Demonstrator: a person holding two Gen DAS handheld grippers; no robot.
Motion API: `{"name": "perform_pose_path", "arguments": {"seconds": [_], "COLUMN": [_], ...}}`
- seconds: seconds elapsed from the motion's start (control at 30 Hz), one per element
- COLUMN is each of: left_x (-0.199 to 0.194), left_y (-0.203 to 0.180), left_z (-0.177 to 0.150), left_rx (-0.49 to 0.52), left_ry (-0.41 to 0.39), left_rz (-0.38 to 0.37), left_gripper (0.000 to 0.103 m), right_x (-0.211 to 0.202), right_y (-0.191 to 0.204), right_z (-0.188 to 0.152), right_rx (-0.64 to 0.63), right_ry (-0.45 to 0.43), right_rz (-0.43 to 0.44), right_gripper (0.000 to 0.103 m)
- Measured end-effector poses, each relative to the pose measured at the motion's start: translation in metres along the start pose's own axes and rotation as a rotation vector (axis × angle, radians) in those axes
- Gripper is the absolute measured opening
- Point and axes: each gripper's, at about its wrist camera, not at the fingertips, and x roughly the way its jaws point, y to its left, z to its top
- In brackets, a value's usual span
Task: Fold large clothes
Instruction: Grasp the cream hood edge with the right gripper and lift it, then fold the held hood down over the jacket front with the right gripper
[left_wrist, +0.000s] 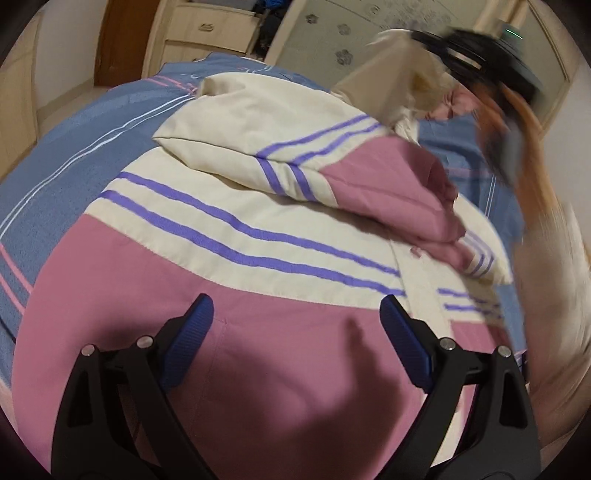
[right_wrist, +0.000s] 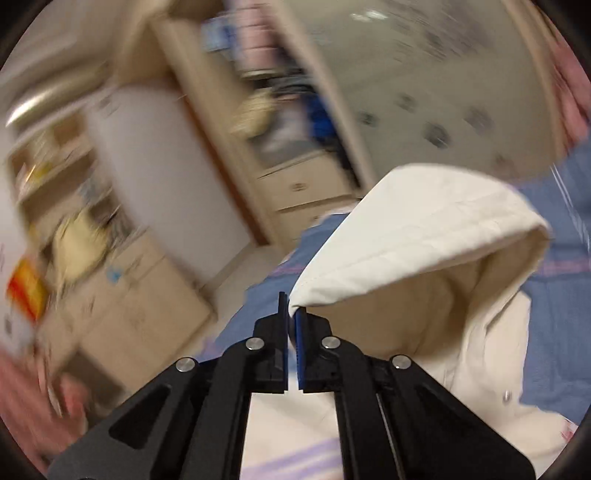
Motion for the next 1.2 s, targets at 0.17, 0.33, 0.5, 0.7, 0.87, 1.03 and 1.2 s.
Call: {"name": "perform_pose_path", "arguments": {"seconds": [0.17, 0.33, 0.5, 0.7, 0.87, 1.03, 1.2], "left_x": [-0.048, -0.079, -0.076, -0.042, -0.034, -0.042, -0.062], "left_y": [0.000, -0.041, -0.081, -0.118, -0.124, -0.105, -0.074], "left_z": [0.020, 0.036, 0.037, 0.024, 0.007, 0.003, 0.017], "left_rx": [-0.085, 0.011, 0.097, 0.085, 0.050, 0.006, -0.074], "left_ry": [-0.104, -0.154, -0.134, -0.012, 0.031, 0.033, -0.045], "left_rz": [0.013, 0.002, -0.052, -0.167, -0.171, -0.119, -0.049], "left_gripper": [0.093, 0.093, 0.094, 0.094, 0.094, 0.094, 0.094], "right_x": [-0.056, -0.083, -0.158, -0.242, -0.204, -0.161, -0.180], "right_y": [0.100, 0.104, 0.105, 0.063, 0.006, -0.008, 0.072], "right_z": [-0.154, -0.251, -0.273, -0.220, -0.202, -0.192, -0.177], "right_rx": [-0.293, -0.240, -0.208, -0.141, 0.053, 0.219, -0.006], "right_ry": [0.218, 0.384, 0.344, 0.043, 0.112, 0.124, -0.003], "right_rz": [-0.051, -0.174, -0.268, -0.566, -0.393, -0.147, -0.117], "right_gripper": [0.004, 0.066, 0.082, 0.102, 0.102, 0.051, 0.015]}}
